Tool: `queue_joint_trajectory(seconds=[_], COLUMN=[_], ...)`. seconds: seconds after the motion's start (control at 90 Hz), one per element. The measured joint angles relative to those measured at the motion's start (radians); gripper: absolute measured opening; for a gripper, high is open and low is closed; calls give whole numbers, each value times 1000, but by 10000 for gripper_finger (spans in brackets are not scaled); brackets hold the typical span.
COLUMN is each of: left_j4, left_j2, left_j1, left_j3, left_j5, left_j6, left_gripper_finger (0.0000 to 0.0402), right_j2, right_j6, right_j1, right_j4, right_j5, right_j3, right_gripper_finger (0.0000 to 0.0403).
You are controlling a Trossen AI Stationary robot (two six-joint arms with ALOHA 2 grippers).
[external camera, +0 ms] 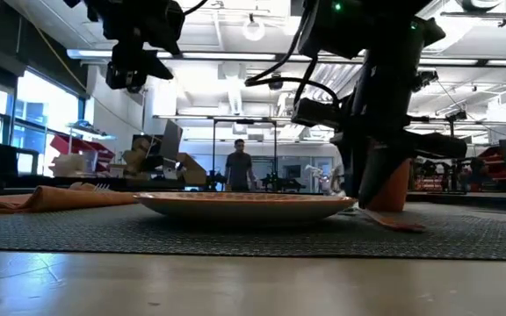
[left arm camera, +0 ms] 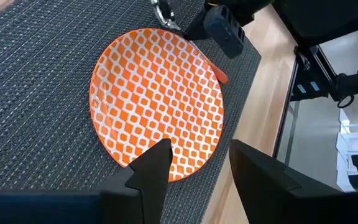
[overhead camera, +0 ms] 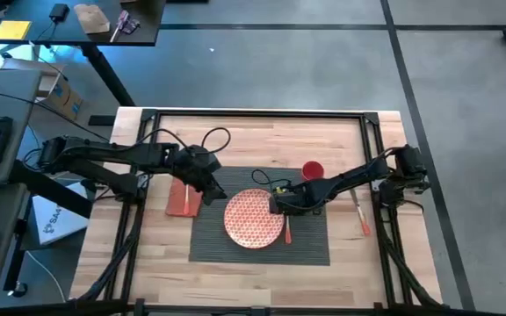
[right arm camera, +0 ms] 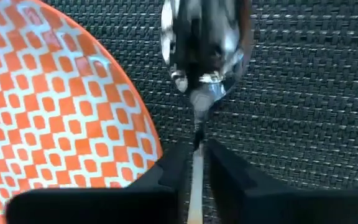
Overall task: Set table place
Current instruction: Put the orange spoon to the right side of the orange plate on the table mat, then put the orange table knife to the right side of the orange spoon on the table mat
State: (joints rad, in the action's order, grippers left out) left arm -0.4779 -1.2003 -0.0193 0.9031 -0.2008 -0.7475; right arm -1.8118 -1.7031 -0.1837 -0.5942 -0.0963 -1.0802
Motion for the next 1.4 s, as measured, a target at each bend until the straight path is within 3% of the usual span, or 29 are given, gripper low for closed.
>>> queue_joint_trajectory(seconds=[0.267,0.433,0.589,0.8,1.0,1.189,1.4], left_j4=[5,6,13,17,21,29,28], left_j2=[0,0,0,0,0,0,0], left_j1=[0,0,0,0,0,0,-1], left_j3=[0,0,0,0,0,0,0], left_j5=[1,2,5,7,6,5,5], left_j6=[-6,-7,-7,-7,-7,-8,-9], left_gripper_finger=[151,151,151,151,151,151,151], right_j2=[89,224,340,501,568,562,562], right_j6=[143,211,211,138,132,130,29], right_j1=[-25,-101,-137,-76,21,76,68], right_j4=[-226,-496,-627,-555,-411,-347,-368], right_j5=[68,157,250,301,339,340,248], right_j3=[-85,-71,76,332,516,566,545], right_gripper_finger=[167,166,145,145,187,214,185])
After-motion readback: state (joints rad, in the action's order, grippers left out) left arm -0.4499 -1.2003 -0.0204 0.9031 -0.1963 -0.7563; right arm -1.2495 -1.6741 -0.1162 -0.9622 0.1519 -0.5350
